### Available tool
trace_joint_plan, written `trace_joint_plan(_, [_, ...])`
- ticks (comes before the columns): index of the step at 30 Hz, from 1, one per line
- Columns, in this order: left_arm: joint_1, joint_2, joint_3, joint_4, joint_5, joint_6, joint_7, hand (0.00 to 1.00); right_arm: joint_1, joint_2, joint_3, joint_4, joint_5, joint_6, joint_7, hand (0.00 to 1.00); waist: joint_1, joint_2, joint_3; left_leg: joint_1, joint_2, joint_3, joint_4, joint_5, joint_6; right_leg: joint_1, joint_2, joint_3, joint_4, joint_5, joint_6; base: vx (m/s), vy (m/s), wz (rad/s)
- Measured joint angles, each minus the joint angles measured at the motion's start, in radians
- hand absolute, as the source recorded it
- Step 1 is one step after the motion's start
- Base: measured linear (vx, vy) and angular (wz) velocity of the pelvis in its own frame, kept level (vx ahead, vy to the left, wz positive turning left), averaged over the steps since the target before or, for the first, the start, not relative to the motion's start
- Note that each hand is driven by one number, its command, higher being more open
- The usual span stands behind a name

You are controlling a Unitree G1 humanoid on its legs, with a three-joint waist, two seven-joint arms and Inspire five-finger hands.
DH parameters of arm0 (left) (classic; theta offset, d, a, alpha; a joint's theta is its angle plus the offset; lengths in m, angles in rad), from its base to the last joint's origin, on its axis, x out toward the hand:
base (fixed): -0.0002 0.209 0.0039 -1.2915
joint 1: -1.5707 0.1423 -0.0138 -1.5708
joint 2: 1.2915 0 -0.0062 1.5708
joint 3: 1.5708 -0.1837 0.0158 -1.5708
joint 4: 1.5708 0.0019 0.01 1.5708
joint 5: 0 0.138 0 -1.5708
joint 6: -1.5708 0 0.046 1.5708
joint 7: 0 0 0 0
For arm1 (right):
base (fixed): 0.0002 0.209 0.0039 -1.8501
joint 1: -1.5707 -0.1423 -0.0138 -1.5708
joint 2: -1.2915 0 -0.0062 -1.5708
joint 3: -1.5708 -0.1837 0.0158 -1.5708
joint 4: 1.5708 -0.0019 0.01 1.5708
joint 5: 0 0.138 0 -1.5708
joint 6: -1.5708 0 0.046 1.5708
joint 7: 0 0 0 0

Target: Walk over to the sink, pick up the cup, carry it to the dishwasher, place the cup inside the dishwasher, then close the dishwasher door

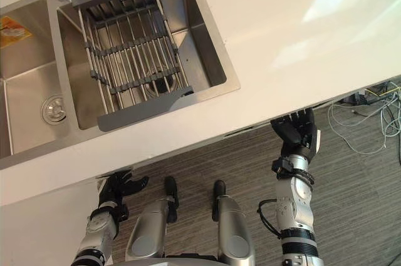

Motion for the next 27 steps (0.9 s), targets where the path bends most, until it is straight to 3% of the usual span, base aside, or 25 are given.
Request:
trace_joint_plan(5, [0.011,0.0,-0.013,0.007,0.0,0.012,-0.008,0.9,0.088,-0.003,-0.002,0.074,-0.103,0.01,0.049,0.9,0.001,-0.005,-0.015,0.034,-0.005,-0.038,-0.013,0.001,-0.002,0.075,-0.001,-0.037,-0.045,0.0,0.0,0.08,-0.009,0.24])
trace_joint_plan(15, [0.107,0.001,-0.018,0.031,0.033,0.038,-0.045,0.9,0.272,0.07,-0.001,0.308,-0.32,0.119,0.125,0.9,0.01,-0.021,-0.159,0.126,-0.016,-0.048,-0.044,-0.017,-0.009,0.189,-0.005,-0.054,-0.104,-0.005,0.008,0.04,0.006,0.06])
trace_joint_plan(21, [0.155,0.019,-0.018,0.043,0.047,0.04,-0.067,0.9,0.306,0.076,-0.02,0.401,-0.373,0.127,0.145,0.9,0.01,-0.045,-0.228,0.168,-0.023,-0.051,-0.064,-0.017,-0.009,0.231,-0.01,-0.055,-0.127,-0.004,0.009,0.0,0.005,0.0])
trace_joint_plan(27, [0.187,0.025,-0.017,0.063,0.07,0.041,-0.105,0.9,0.295,0.08,-0.062,0.501,-0.412,0.131,0.163,0.9,0.01,-0.045,-0.276,0.204,-0.038,-0.074,-0.101,-0.008,-0.006,0.279,-0.018,-0.08,-0.158,-0.004,0.01,0.02,0.001,0.12])
